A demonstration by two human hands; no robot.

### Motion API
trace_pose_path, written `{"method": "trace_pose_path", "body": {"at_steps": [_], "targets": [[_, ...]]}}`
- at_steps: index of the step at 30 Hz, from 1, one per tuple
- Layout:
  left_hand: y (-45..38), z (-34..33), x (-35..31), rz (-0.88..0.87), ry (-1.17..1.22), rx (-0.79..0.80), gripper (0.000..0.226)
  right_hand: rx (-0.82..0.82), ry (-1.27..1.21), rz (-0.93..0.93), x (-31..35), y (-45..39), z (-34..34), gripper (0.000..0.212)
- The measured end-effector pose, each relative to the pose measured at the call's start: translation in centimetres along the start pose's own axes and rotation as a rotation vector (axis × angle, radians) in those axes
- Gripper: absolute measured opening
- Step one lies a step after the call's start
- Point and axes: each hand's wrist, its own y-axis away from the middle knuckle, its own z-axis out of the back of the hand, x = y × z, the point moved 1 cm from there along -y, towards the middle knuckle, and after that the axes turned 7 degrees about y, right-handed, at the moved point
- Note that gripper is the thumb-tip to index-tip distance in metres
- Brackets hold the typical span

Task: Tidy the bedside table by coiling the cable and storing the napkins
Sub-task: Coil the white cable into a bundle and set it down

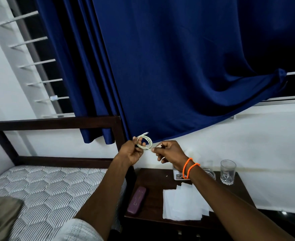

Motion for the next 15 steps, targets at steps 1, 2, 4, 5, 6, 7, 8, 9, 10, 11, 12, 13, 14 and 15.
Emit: {"method": "trace_pose_path", "body": {"at_steps": [1, 2, 4, 5, 6, 7, 8, 9, 10, 11, 12, 13, 14, 15], "targets": [[0.0, -0.1, 0.1, 0.003, 0.006, -0.005, 0.013, 0.006, 0.022, 0.010, -0.1, 0.1, 0.1, 0.021], [-0.1, -0.2, 0.2, 0.008, 0.013, -0.010, 0.014, 0.011, 0.037, 0.022, -0.2, 0.2, 0.2, 0.019], [-0.3, -0.2, 0.5, 0.013, 0.025, -0.020, 0.016, 0.019, 0.060, 0.049, -0.4, 0.3, 0.3, 0.016], [-0.3, -0.3, 0.7, 0.015, 0.029, -0.021, 0.016, 0.019, 0.070, 0.059, -0.5, 0.4, 0.4, 0.016], [-0.4, -0.3, 0.9, 0.015, 0.034, -0.020, 0.015, 0.015, 0.077, 0.066, -0.6, 0.4, 0.6, 0.016], [-0.4, -0.3, 1.0, 0.015, 0.037, -0.018, 0.015, 0.008, 0.083, 0.071, -0.6, 0.5, 0.8, 0.016], [-0.5, -0.3, 1.1, 0.012, 0.030, -0.013, 0.014, -0.001, 0.088, 0.072, -0.6, 0.5, 1.0, 0.016], [-0.4, -0.3, 1.2, 0.002, -0.001, -0.002, 0.014, -0.013, 0.091, 0.070, -0.6, 0.5, 1.3, 0.015], [-0.4, -0.3, 1.3, -0.018, -0.069, 0.011, 0.018, -0.030, 0.091, 0.063, -0.7, 0.5, 1.5, 0.014], [-0.4, -0.4, 1.5, -0.058, -0.176, 0.023, 0.025, -0.055, 0.089, 0.052, -0.7, 0.4, 1.7, 0.014], [-0.5, -0.5, 1.7, -0.117, -0.312, 0.033, 0.031, -0.089, 0.086, 0.038, -0.6, 0.3, 1.9, 0.013], [-0.5, -0.6, 1.9, -0.184, -0.445, 0.045, 0.034, -0.128, 0.080, 0.024, -0.6, 0.2, 2.1, 0.013], [-0.4, -0.7, 2.0, -0.241, -0.555, 0.060, 0.035, -0.168, 0.077, 0.014, -0.4, 0.0, 2.2, 0.015], [-0.3, -0.8, 2.1, -0.280, -0.639, 0.080, 0.034, -0.203, 0.085, 0.013, -0.2, -0.2, 2.2, 0.016]]}}
